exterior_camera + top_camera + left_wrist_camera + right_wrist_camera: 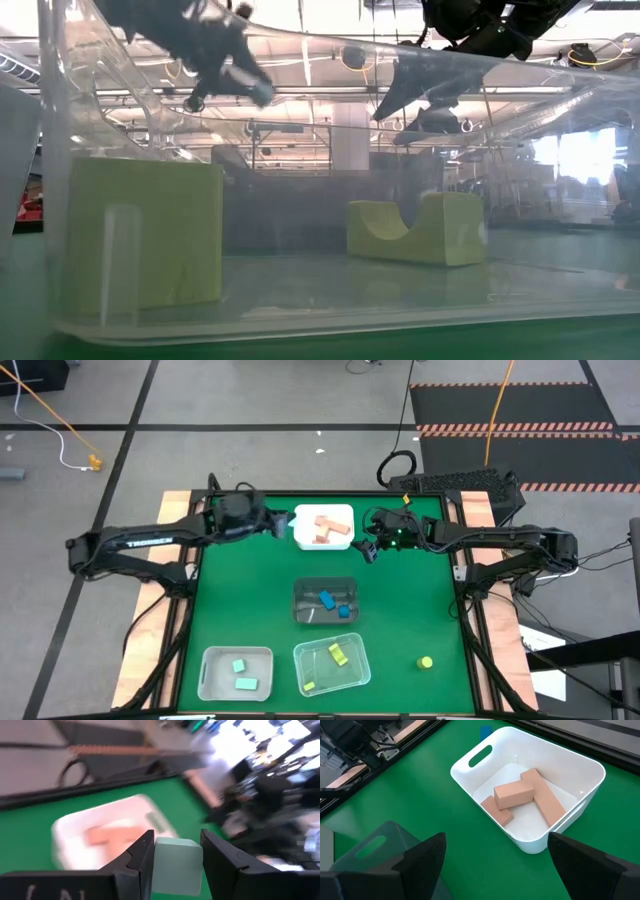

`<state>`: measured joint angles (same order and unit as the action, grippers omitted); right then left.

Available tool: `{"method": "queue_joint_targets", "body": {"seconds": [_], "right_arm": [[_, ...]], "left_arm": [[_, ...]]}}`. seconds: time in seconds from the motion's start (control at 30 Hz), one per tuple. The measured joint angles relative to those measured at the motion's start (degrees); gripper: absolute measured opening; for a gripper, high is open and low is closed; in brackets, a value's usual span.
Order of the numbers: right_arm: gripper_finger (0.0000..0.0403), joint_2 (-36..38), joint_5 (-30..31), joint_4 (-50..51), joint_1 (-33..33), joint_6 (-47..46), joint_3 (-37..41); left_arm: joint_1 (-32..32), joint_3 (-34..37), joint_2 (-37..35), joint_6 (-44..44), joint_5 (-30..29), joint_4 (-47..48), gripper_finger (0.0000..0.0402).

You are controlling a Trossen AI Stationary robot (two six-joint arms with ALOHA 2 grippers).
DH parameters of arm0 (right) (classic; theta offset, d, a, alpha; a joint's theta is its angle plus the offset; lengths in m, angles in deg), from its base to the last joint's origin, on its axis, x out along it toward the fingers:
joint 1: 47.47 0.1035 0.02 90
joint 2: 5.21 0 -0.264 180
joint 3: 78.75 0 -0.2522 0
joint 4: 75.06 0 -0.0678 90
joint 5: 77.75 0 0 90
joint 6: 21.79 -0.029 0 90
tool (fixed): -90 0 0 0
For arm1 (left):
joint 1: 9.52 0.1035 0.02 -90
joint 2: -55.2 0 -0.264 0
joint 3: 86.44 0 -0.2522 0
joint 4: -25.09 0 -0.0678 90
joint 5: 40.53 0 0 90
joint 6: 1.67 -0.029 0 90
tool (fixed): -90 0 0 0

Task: Sort & place blocks by color
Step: Put the light blue block into the gray bin

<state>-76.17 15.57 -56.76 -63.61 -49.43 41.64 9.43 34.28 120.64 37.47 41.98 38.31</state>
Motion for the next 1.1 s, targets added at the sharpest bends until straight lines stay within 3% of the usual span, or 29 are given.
{"method": "queue_joint_targets", "body": {"seconds": [0.2, 0.63, 0.93, 1.1], "right_arm": [[0.0338, 0.0, 0.2, 0.0, 0.0, 0.8, 0.0], [0.0338, 0.0, 7.2, 0.0, 0.0, 3.3, 0.0], [0.0338, 0.0, 7.1, 0.0, 0.1, 2.8, 0.0], [0.0338, 0.0, 7.0, 0.0, 0.1, -0.3, 0.0]], "left_arm": [[-4.7, 0.0, -2.5, -0.1, 0.4, -9.6, 0.0130], [-13.2, 0.0, -2.5, -1.2, 2.2, -27.5, 0.0130], [-17.9, 0.0, -2.5, -0.1, -6.4, -31.7, 0.0130], [-21.8, 0.0, -2.5, 4.4, -6.5, -32.0, 0.0130]]}}
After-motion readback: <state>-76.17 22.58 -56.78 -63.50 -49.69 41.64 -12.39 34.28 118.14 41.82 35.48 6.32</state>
